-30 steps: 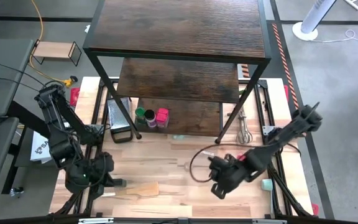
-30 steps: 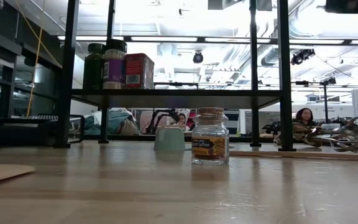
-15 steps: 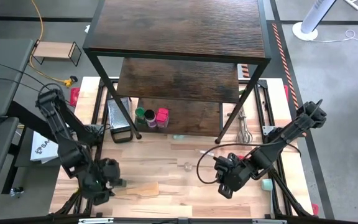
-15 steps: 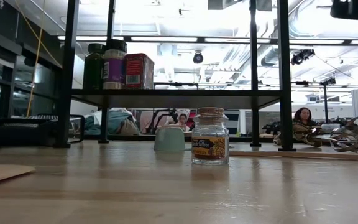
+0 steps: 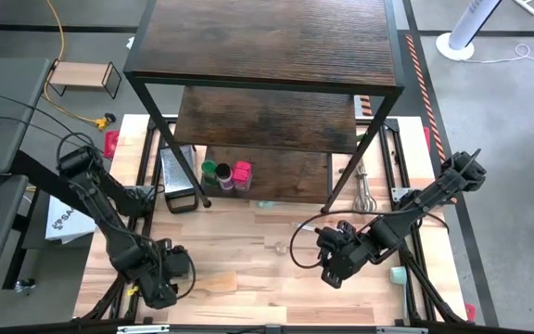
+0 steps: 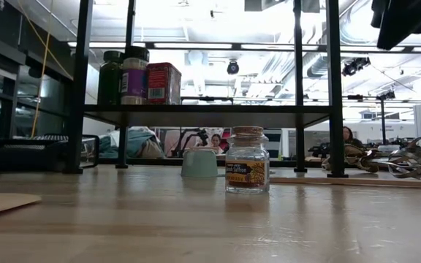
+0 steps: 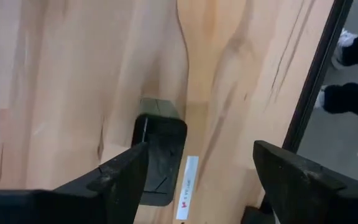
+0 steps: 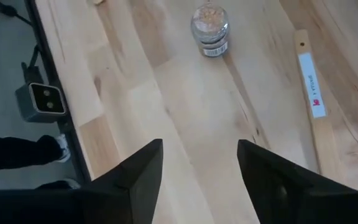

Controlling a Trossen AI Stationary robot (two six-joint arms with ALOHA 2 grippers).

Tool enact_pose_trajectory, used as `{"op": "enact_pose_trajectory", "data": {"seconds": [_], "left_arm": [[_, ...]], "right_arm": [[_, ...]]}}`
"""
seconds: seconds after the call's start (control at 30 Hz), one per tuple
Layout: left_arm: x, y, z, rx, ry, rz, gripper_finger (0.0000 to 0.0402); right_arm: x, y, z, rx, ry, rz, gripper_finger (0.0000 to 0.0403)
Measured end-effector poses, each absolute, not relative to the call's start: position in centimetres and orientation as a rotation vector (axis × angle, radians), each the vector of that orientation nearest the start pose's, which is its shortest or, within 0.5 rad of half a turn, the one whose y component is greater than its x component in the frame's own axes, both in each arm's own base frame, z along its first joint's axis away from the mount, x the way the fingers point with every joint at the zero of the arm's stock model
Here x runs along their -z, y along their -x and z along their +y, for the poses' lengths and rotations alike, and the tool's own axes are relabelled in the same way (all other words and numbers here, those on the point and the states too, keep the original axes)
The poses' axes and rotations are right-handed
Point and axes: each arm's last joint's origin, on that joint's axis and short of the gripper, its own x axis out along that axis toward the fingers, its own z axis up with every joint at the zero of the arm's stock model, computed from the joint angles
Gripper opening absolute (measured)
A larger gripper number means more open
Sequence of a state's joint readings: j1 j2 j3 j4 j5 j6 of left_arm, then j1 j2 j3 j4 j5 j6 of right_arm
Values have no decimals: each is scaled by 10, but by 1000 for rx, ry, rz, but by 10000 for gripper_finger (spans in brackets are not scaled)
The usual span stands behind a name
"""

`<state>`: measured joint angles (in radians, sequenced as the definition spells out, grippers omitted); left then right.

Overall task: Shelf spices
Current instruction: Put the green seasoning can onto the shelf

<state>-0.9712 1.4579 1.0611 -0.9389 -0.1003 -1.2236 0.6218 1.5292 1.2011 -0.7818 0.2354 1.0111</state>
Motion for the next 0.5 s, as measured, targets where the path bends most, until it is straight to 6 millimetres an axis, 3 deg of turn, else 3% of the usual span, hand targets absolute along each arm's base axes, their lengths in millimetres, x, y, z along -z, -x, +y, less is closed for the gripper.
{"op": "enact_pose_trajectory", "data": {"seconds": [0.13, 0.5], "left_arm": [[-236, -148, -211, -92, 323, 1360, 284], [-224, -132, -214, -78, 49, 1413, 284]], "right_arm": [[-258, -251, 171, 181, -427, 1059, 204], [-258, -252, 169, 194, -423, 1054, 204]]}}
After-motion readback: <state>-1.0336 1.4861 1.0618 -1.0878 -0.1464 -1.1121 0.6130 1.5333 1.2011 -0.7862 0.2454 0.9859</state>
